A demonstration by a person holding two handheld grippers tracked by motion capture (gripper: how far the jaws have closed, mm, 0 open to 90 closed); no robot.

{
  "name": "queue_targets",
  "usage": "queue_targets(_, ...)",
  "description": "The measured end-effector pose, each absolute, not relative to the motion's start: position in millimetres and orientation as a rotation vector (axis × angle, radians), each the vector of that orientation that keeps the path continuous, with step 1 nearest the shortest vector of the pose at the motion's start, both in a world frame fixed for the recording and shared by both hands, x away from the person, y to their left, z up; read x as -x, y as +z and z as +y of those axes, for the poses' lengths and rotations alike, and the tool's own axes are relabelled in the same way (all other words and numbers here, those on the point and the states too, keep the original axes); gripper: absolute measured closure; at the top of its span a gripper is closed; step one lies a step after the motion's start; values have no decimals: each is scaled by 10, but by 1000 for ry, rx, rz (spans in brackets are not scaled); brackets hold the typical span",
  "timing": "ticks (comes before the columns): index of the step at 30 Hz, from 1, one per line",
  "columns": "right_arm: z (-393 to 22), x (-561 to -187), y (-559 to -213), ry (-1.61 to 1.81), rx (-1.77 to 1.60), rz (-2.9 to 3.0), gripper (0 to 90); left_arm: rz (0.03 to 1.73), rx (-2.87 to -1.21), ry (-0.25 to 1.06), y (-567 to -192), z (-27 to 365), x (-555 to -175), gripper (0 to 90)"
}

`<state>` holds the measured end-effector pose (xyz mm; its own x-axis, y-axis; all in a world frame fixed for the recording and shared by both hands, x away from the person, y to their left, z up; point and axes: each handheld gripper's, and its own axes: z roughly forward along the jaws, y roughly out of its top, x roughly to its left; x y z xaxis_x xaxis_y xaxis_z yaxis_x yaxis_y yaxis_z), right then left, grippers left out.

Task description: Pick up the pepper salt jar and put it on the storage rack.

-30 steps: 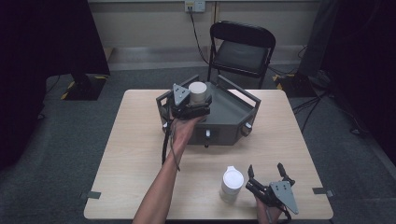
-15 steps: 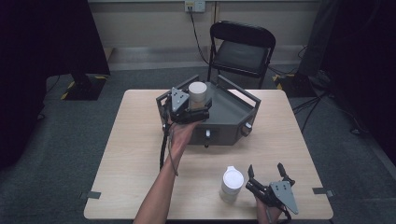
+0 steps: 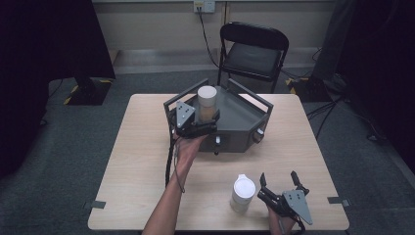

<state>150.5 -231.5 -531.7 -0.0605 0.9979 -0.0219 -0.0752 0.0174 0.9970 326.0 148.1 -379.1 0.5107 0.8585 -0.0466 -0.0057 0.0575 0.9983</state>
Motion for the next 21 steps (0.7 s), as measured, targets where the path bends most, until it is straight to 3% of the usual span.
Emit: queue_targets(21, -2314, -1504, -5317, 1274, -1111, 1207, 6, 785, -1301, 816, -3864, 1570, -2908, 0)
